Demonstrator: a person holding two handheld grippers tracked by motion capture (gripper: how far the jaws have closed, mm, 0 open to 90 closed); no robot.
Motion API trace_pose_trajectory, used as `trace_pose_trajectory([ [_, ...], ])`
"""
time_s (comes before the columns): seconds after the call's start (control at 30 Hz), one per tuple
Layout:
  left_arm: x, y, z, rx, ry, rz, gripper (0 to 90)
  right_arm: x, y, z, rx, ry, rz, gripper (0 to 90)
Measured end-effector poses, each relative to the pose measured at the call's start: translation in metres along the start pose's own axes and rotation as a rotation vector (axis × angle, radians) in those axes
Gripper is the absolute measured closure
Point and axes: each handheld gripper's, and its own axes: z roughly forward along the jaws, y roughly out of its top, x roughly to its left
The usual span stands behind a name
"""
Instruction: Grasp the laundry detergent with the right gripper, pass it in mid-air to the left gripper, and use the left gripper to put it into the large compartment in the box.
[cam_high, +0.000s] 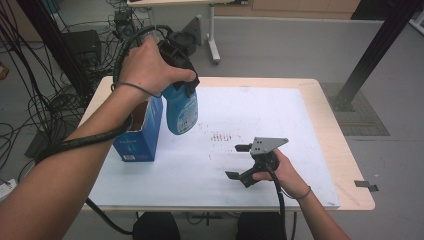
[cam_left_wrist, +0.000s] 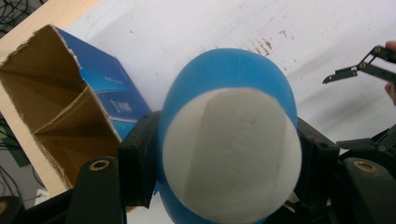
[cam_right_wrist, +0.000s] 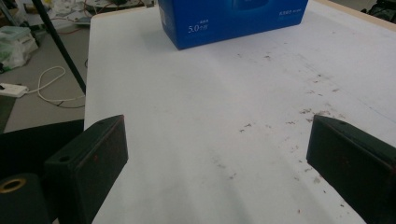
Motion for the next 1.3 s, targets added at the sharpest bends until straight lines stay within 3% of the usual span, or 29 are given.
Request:
trace_pose_trajectory([
  [0.3,0.024,0.003,-0.010,0.004,0.024,-0.087,36.8,0.001,0.003,-0.006,0.001,-0.007,-0.008,5.0],
  [0.53,0.034,0.005,-0.017,0.007,0.050,-0.136,36.8,0.001,0.003,-0.009,-0.003,-0.018,-0.011,4.9],
  [0.73,0.049,0.005,-0.026,-0.001,0.063,-0.206,36.8,0.001,0.003,-0.007,-0.006,-0.020,-0.013,4.8],
  [1.1,0.091,-0.002,-0.018,0.021,0.063,-0.343,36.9,0.001,0.005,-0.008,-0.011,-0.019,-0.014,4.7],
  [1.3,0.107,-0.004,-0.014,0.045,0.094,-0.414,36.9,0.001,0.005,-0.007,-0.009,-0.021,-0.014,4.7],
])
